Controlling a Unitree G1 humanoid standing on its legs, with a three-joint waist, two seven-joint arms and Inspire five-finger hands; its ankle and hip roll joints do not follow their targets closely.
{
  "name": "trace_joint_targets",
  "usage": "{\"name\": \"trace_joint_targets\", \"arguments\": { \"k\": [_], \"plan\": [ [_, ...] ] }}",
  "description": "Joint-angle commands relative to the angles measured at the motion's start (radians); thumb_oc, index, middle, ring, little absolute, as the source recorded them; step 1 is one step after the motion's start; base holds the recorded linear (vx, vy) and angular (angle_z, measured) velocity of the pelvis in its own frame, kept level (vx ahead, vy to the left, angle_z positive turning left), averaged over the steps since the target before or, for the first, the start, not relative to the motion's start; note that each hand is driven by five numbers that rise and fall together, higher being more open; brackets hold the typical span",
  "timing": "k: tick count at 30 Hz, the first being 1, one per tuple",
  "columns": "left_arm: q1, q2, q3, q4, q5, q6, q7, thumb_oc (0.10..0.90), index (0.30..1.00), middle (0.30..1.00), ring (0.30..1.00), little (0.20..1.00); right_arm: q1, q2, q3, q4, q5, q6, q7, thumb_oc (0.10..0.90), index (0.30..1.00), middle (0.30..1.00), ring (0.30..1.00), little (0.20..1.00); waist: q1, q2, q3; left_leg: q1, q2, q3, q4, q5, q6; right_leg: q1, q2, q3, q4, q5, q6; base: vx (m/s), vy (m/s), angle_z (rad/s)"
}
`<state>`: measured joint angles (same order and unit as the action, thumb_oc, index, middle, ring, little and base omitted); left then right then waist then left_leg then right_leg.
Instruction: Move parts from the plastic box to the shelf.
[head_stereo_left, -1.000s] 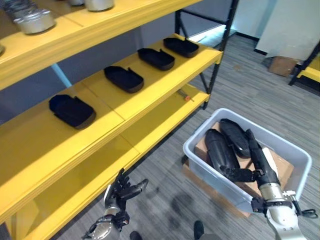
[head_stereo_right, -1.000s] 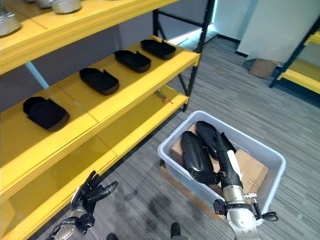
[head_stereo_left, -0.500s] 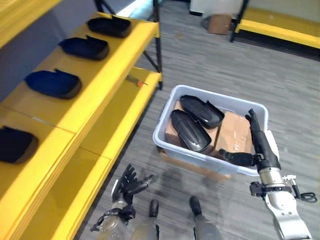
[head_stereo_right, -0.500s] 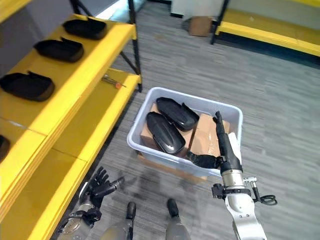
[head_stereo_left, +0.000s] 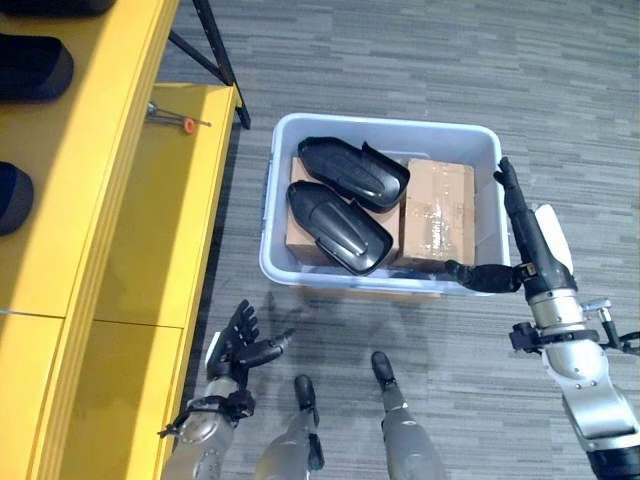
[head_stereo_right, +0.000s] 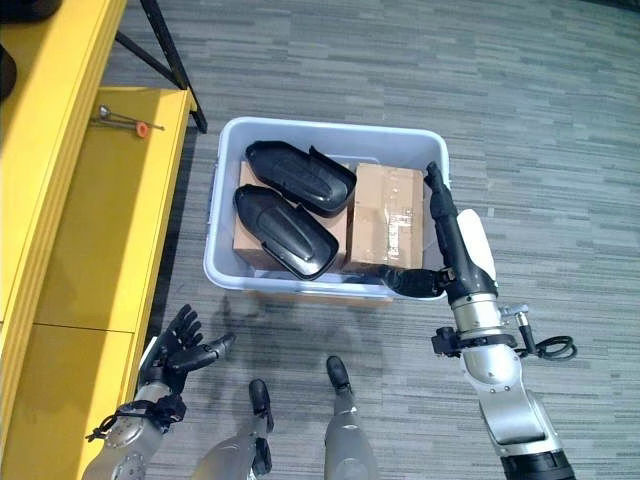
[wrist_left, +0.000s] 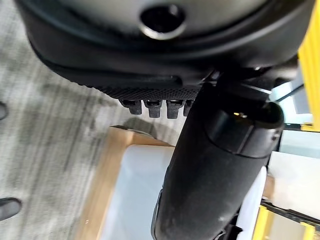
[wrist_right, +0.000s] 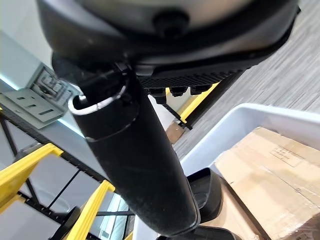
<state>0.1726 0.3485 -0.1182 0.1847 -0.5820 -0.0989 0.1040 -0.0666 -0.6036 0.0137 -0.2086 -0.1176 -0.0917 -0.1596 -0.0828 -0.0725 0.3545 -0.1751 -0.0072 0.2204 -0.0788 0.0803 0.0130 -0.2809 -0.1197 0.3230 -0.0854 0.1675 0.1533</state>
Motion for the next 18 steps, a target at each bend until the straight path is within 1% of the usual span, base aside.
{"name": "trace_joint_targets", "arguments": {
  "k": [1, 2, 3, 4, 5, 6, 7, 8, 9, 10, 11, 12, 13, 14, 15, 16, 17, 18],
  "plan": [
    [-0.017, 0.020, 0.046, -0.084, 0.006, -0.077, 0.001, 0.900, 1.000, 1.000, 1.000, 1.000, -0.118, 0.010, -0.012, -0.055, -0.034, -0.061, -0.040, 0.900, 1.000, 1.000, 1.000, 1.000, 0.049, -0.013, -0.024, -0.009, 0.062, -0.050, 0.038, -0.037, 0.009, 0.047, 0.034, -0.088, 0.064, -0.031, 0.017, 0.00, 0.084, -0.56],
    [-0.023, 0.023, 0.048, -0.084, 0.006, -0.075, 0.000, 0.900, 1.000, 1.000, 1.000, 1.000, -0.128, 0.012, -0.004, -0.056, -0.037, -0.062, -0.037, 0.900, 1.000, 1.000, 1.000, 1.000, 0.061, -0.014, -0.018, -0.004, 0.065, -0.040, 0.035, -0.047, 0.011, 0.031, 0.024, -0.143, 0.100, -0.029, 0.024, -0.01, 0.027, -0.61],
    [-0.028, 0.031, 0.056, -0.087, 0.018, -0.073, 0.002, 0.900, 1.000, 1.000, 1.000, 1.000, -0.165, 0.017, 0.028, -0.054, -0.051, -0.065, -0.034, 0.900, 1.000, 1.000, 1.000, 1.000, 0.094, -0.012, -0.003, 0.015, 0.074, -0.001, 0.028, -0.068, 0.011, -0.005, -0.057, -0.323, 0.162, 0.032, 0.033, 0.00, -0.006, -0.84],
    [-0.028, 0.030, 0.056, -0.087, 0.018, -0.073, 0.002, 0.900, 1.000, 1.000, 1.000, 1.000, -0.166, 0.017, 0.029, -0.053, -0.051, -0.065, -0.034, 0.900, 1.000, 1.000, 1.000, 1.000, 0.092, -0.012, -0.003, 0.016, 0.074, -0.003, 0.028, -0.068, 0.012, -0.003, -0.058, -0.325, 0.161, 0.032, 0.033, 0.11, -0.021, -1.06],
    [-0.032, 0.038, 0.052, -0.088, 0.029, -0.074, -0.003, 0.900, 1.000, 1.000, 1.000, 1.000, -0.182, 0.013, 0.045, -0.048, -0.058, -0.063, -0.029, 0.900, 1.000, 1.000, 1.000, 1.000, 0.087, -0.012, -0.005, 0.036, 0.076, -0.002, 0.019, -0.090, 0.005, -0.017, -0.075, -0.328, 0.144, 0.057, 0.039, 0.09, -0.080, -0.69],
    [-0.041, 0.044, 0.055, -0.091, 0.033, -0.078, -0.001, 0.900, 1.000, 1.000, 1.000, 1.000, -0.220, 0.003, 0.069, -0.028, -0.067, -0.060, -0.029, 0.900, 1.000, 1.000, 1.000, 1.000, 0.077, -0.014, 0.011, 0.030, 0.083, 0.005, 0.027, -0.077, 0.002, -0.063, -0.085, -0.296, 0.117, 0.106, 0.041, 0.14, -0.131, -0.10],
    [-0.051, 0.048, 0.063, -0.093, 0.029, -0.081, 0.007, 0.900, 1.000, 1.000, 1.000, 1.000, -0.246, -0.009, 0.081, -0.019, -0.081, -0.052, -0.033, 0.900, 1.000, 1.000, 1.000, 1.000, 0.078, -0.013, 0.022, 0.031, 0.097, -0.005, 0.046, -0.085, -0.006, -0.084, -0.100, -0.285, 0.096, 0.121, 0.040, 0.04, -0.116, 0.35],
    [-0.052, 0.048, 0.064, -0.092, 0.029, -0.081, 0.007, 0.900, 1.000, 1.000, 1.000, 1.000, -0.249, -0.009, 0.082, -0.017, -0.081, -0.052, -0.033, 0.900, 1.000, 1.000, 1.000, 1.000, 0.077, -0.012, 0.023, 0.030, 0.097, -0.005, 0.049, -0.087, -0.006, -0.084, -0.100, -0.286, 0.095, 0.121, 0.039, 0.11, -0.131, 0.35],
    [-0.061, 0.050, 0.074, -0.096, 0.023, -0.087, 0.018, 0.900, 1.000, 1.000, 1.000, 1.000, -0.263, -0.030, 0.090, -0.013, -0.096, -0.046, -0.029, 0.900, 1.000, 1.000, 1.000, 1.000, 0.078, -0.015, 0.034, 0.029, 0.107, -0.019, 0.074, -0.102, -0.016, -0.095, -0.116, -0.278, 0.056, 0.123, 0.038, 0.13, -0.233, 0.16],
    [-0.071, 0.050, 0.075, -0.100, 0.016, -0.094, 0.029, 0.900, 1.000, 1.000, 1.000, 1.000, -0.269, -0.057, 0.081, -0.015, -0.104, -0.038, -0.031, 0.900, 1.000, 1.000, 1.000, 1.000, 0.073, -0.030, 0.051, 0.017, 0.108, -0.050, 0.105, -0.106, -0.028, -0.114, -0.129, -0.257, 0.059, 0.136, 0.036, 0.20, -0.397, 0.12],
    [-0.081, 0.044, 0.078, -0.101, 0.016, -0.098, 0.035, 0.900, 1.000, 1.000, 1.000, 1.000, -0.275, -0.089, 0.073, -0.017, -0.109, -0.040, -0.026, 0.900, 1.000, 1.000, 1.000, 1.000, 0.079, -0.043, 0.063, 0.010, 0.111, -0.072, 0.134, -0.117, -0.040, -0.111, -0.128, -0.280, 0.084, 0.120, 0.031, 0.16, -0.413, 0.11],
    [-0.084, 0.043, 0.076, -0.102, 0.016, -0.098, 0.033, 0.900, 1.000, 1.000, 1.000, 1.000, -0.271, -0.107, 0.063, -0.016, -0.103, -0.038, -0.025, 0.900, 1.000, 1.000, 1.000, 1.000, 0.082, -0.052, 0.070, -0.004, 0.108, -0.084, 0.145, -0.113, -0.047, -0.113, -0.139, -0.306, 0.096, 0.108, 0.028, 0.10, -0.260, 0.31],
    [-0.085, 0.043, 0.076, -0.102, 0.016, -0.098, 0.033, 0.900, 1.000, 1.000, 1.000, 1.000, -0.271, -0.107, 0.063, -0.016, -0.103, -0.038, -0.025, 0.900, 1.000, 1.000, 1.000, 1.000, 0.081, -0.051, 0.069, -0.005, 0.108, -0.086, 0.146, -0.113, -0.046, -0.113, -0.139, -0.307, 0.096, 0.108, 0.028, 0.06, -0.301, 0.51],
    [-0.082, 0.030, 0.074, -0.109, 0.009, -0.095, 0.035, 0.900, 1.000, 1.000, 1.000, 1.000, -0.297, -0.157, 0.069, -0.009, -0.111, -0.030, -0.020, 0.900, 1.000, 1.000, 1.000, 1.000, 0.094, -0.056, 0.081, -0.007, 0.122, -0.102, 0.148, -0.110, -0.058, -0.120, -0.129, -0.355, 0.146, 0.077, 0.020, 0.03, -0.207, 0.70],
    [-0.083, 0.030, 0.075, -0.109, 0.009, -0.095, 0.035, 0.900, 1.000, 1.000, 1.000, 1.000, -0.300, -0.158, 0.070, -0.008, -0.111, -0.031, -0.021, 0.900, 1.000, 1.000, 1.000, 1.000, 0.090, -0.057, 0.079, -0.012, 0.120, -0.104, 0.147, -0.105, -0.058, -0.124, -0.132, -0.356, 0.146, 0.079, 0.020, 0.12, -0.562, 0.81],
    [-0.065, 0.023, 0.069, -0.112, -0.005, -0.082, 0.032, 0.900, 1.000, 1.000, 1.000, 1.000, -0.335, -0.232, 0.063, 0.006, -0.115, -0.020, -0.021, 0.900, 1.000, 1.000, 1.000, 1.000, 0.106, -0.043, 0.089, -0.024, 0.168, -0.136, 0.119, -0.062, -0.083, -0.138, -0.113, -0.421, 0.218, 0.006, 0.001, 0.08, -0.359, 0.78],
    [-0.065, 0.022, 0.069, -0.113, -0.005, -0.082, 0.032, 0.900, 1.000, 1.000, 1.000, 1.000, -0.336, -0.233, 0.064, 0.007, -0.115, -0.020, -0.021, 0.900, 1.000, 1.000, 1.000, 1.000, 0.103, -0.041, 0.088, -0.025, 0.169, -0.139, 0.117, -0.061, -0.084, -0.139, -0.113, -0.424, 0.220, 0.004, 0.000, 0.11, -0.475, 0.79],
    [-0.062, 0.026, 0.064, -0.114, 0.000, -0.078, 0.028, 0.900, 1.000, 1.000, 1.000, 1.000, -0.355, -0.265, 0.066, 0.009, -0.123, -0.019, -0.024, 0.900, 1.000, 1.000, 1.000, 1.000, 0.106, -0.032, 0.090, -0.026, 0.184, -0.156, 0.095, -0.040, -0.091, -0.146, -0.108, -0.448, 0.240, -0.017, -0.009, 0.05, -0.199, 0.62]
  ]
}}
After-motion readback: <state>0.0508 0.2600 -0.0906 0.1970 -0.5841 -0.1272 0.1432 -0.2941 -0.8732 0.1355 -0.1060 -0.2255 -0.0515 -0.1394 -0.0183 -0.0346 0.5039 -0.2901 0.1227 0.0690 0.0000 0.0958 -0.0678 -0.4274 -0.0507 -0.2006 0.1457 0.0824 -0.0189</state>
